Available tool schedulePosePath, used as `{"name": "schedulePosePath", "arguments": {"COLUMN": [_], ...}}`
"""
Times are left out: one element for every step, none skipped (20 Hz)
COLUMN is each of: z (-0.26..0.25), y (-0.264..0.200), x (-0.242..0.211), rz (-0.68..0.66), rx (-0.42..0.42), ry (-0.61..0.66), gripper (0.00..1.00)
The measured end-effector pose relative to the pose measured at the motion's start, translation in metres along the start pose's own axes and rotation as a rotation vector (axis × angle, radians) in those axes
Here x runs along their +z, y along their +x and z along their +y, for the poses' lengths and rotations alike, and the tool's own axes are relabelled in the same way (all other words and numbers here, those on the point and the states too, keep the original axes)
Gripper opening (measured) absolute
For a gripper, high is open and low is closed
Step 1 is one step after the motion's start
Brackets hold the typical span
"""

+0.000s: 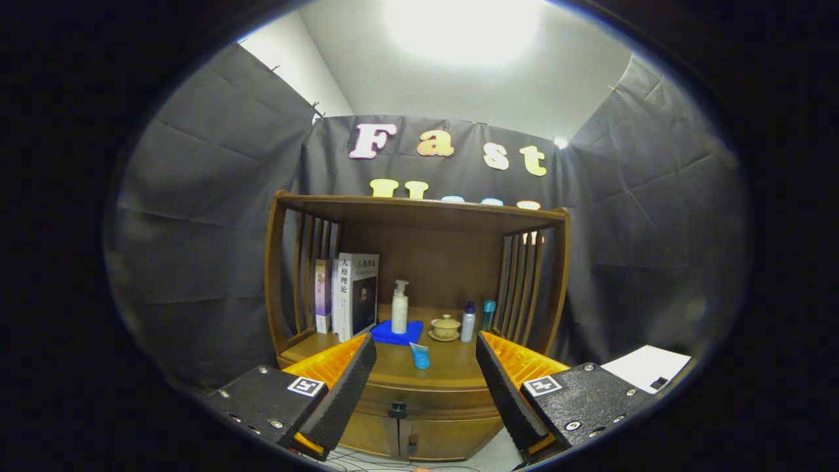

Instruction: Pull open the drawer, take out the items inside it, and place them on the countertop above the cabinet.

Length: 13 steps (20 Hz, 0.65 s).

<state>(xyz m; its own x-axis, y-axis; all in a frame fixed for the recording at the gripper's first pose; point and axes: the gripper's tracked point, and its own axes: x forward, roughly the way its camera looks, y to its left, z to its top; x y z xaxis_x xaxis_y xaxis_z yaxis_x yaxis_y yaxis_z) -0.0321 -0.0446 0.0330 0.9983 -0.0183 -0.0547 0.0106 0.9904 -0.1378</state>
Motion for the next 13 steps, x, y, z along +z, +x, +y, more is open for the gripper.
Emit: {"name": "schedulePosePath", "arguments": {"z": [0.0025,0.0037,0.0042,0.0045,0.0044,0.0042,0.0041,0.0026,0.0021,0.0020,0.0024,0.0030,0.0038], "y": [0.0016,0.0026,0.0037,0.0049,0.0057,0.0055,0.0063,0.0069,0.0064,0.0070,0.0074,0.0077,0.0079], "x": [-0.0034,-0.0076,-0.0084,-0.0092,-0.0094,-0.0096,-0.0096,-0.0099,-0.0096,-0.0106,-0.0109,-0.0116,-0.0122], "rz": [0.008,0.018,0.020,0.021,0.020,0.018,0.017,0.016,0.016,0.017,0.018,0.018,0.018], "rx": [0.010,0.019,0.024,0.027,0.026,0.024,0.023,0.021,0.019,0.019,0.021,0.026,0.030], "ry": [0.004,0.001,-0.006,-0.014,-0.023,-0.032,-0.040,-0.049,-0.054,-0.055,-0.050,-0.044,-0.039], "gripper": [0.95,0.95,0.95,0.95,0.95,0.95,0.95,0.95,0.95,0.95,0.95,0.95,0.95]}}
